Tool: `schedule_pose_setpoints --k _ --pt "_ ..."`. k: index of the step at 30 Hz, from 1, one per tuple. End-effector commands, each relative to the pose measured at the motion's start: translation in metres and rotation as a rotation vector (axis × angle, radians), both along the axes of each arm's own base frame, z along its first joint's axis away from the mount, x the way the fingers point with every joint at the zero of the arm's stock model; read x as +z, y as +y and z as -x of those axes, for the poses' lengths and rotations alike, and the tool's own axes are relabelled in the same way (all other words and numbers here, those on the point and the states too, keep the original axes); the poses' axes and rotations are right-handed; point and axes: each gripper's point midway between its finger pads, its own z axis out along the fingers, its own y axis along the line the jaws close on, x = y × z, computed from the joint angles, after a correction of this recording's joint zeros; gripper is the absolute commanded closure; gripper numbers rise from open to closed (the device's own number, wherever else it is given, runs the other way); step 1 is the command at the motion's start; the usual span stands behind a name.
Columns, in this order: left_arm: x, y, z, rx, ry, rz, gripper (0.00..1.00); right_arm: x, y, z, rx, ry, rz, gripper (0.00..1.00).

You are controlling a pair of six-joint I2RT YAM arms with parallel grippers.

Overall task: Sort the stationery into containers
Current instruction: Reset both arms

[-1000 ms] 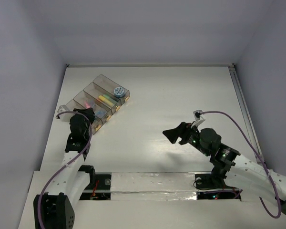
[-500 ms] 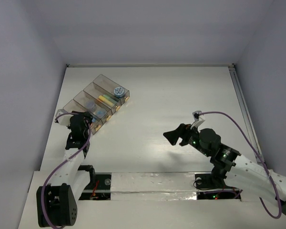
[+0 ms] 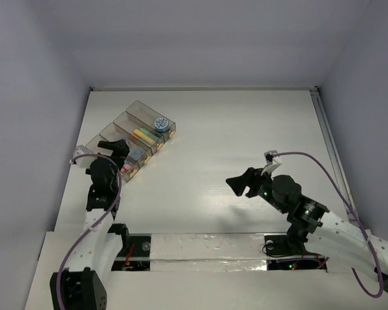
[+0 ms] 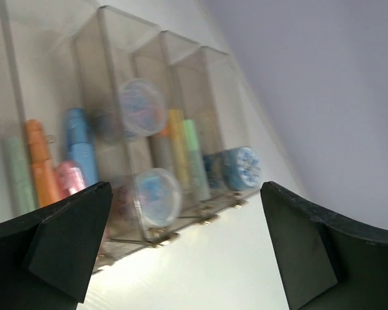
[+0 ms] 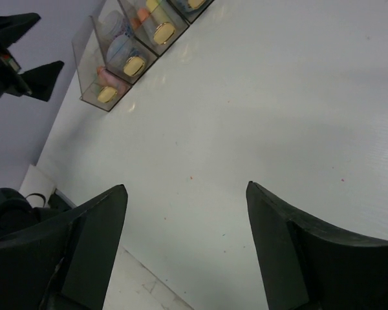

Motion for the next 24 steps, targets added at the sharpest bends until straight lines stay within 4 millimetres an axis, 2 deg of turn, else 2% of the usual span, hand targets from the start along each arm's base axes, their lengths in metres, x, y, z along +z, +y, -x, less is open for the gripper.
schedule_pose_setpoints --k 1,2,3,4,5,6,7,8,9,10,11,12,13,14,15,16,17,19,20,21,24 --pt "0.073 -0.014 -0.001 -0.099 -0.204 -0.042 0.01 0.021 -0.013 -0.009 -0.078 -0.061 -0.008 0.29" --pt "0.084 -0.018 0.001 -0.124 -0.232 -0.053 0.01 0.023 -0.017 -0.01 -0.096 -0.066 -0.004 0.39" --pt "0.099 -0.026 0.005 -0.175 -0.269 -0.075 0.01 0.033 -0.021 -0.011 -0.113 -0.084 -0.02 0.71" --pt "0.108 -0.034 0.008 -0.21 -0.293 -0.084 0.01 0.034 -0.029 -0.013 -0.149 -0.087 -0.006 0.91" --pt "0.123 -0.038 0.01 -0.238 -0.329 -0.103 0.01 0.039 -0.034 -0.014 -0.17 -0.093 -0.003 1.0" --pt "0.135 -0.052 0.015 -0.31 -0.361 -0.118 0.01 0.056 -0.039 -0.014 -0.19 -0.122 -0.03 1.0" --pt "0.14 -0.055 0.017 -0.335 -0.362 -0.144 0.01 0.06 -0.049 -0.016 -0.232 -0.129 -0.014 1.0" --pt "0.157 -0.059 0.021 -0.357 -0.394 -0.165 0.01 0.068 -0.057 -0.017 -0.257 -0.148 -0.011 1.0" --pt "0.165 -0.066 0.024 -0.404 -0.41 -0.181 0.01 0.076 -0.064 -0.017 -0.284 -0.166 -0.018 1.0" --pt "0.171 -0.07 0.026 -0.429 -0.417 -0.217 0.01 0.094 -0.081 -0.018 -0.353 -0.199 -0.036 1.0" --pt "0.187 -0.073 0.029 -0.449 -0.449 -0.241 0.01 0.102 -0.091 -0.019 -0.389 -0.218 -0.042 1.0" --pt "0.193 -0.085 0.033 -0.507 -0.465 -0.258 0.01 0.11 -0.1 -0.019 -0.421 -0.242 -0.037 0.96" --pt "0.197 -0.091 0.035 -0.531 -0.47 -0.278 0.01 0.12 -0.115 -0.019 -0.482 -0.269 -0.052 0.84" --pt "0.212 -0.095 0.039 -0.548 -0.496 -0.327 0.01 0.129 -0.125 -0.018 -0.511 -0.296 -0.047 0.66" --pt "0.216 -0.105 0.041 -0.594 -0.501 -0.338 0.01 0.133 -0.131 -0.018 -0.54 -0.305 -0.052 0.3" --pt "0.218 -0.109 0.042 -0.619 -0.499 -0.352 0.01 0.136 -0.144 -0.019 -0.603 -0.308 -0.048 0.17" --pt "0.229 -0.114 0.046 -0.642 -0.523 -0.384 0.01 0.14 -0.151 -0.018 -0.631 -0.313 -0.045 0.02" --pt "0.234 -0.127 0.052 -0.701 -0.538 -0.411 0.01 0.141 -0.162 -0.02 -0.697 -0.292 -0.028 0.0" --pt "0.234 -0.131 0.054 -0.716 -0.542 -0.407 0.01 0.136 -0.163 -0.021 -0.707 -0.277 -0.012 0.0" --pt "0.234 -0.133 0.056 -0.722 -0.547 -0.422 0.01 0.141 -0.164 -0.02 -0.716 -0.273 -0.018 0.0" --pt "0.229 -0.141 0.064 -0.747 -0.554 -0.444 0.01 0.137 -0.16 -0.024 -0.717 -0.251 0.026 0.0"
